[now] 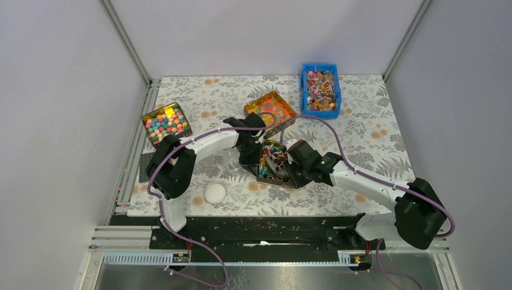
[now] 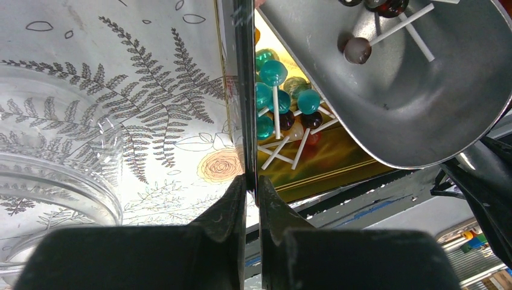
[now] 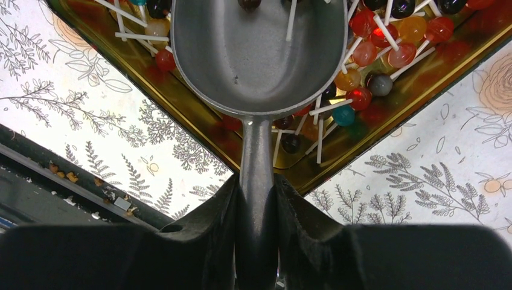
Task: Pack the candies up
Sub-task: Scoop the fake candies from the storage box.
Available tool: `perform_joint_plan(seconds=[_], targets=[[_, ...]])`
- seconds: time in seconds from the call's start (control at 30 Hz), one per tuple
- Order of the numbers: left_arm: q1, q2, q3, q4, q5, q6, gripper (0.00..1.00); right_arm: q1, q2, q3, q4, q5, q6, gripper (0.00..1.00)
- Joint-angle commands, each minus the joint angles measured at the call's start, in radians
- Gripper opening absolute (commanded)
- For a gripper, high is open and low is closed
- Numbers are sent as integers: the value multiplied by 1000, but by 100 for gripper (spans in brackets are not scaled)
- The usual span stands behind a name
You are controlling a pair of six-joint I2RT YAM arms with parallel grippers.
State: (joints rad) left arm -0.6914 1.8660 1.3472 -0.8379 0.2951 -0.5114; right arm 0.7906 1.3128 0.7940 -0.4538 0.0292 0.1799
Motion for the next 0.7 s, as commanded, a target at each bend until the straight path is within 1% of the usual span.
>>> perform_joint_plan(seconds=[0.0,0.4,0.67], targets=[[5,-19,38,20,93,-14,0,7,4,-15,151,54,-26,0],[23,-36,30,29,99,-30,0,7,1,-64,294,145,-5,0],[30,-42,27,27,95,-30,0,8,-6,-82,339,116,-26,0]])
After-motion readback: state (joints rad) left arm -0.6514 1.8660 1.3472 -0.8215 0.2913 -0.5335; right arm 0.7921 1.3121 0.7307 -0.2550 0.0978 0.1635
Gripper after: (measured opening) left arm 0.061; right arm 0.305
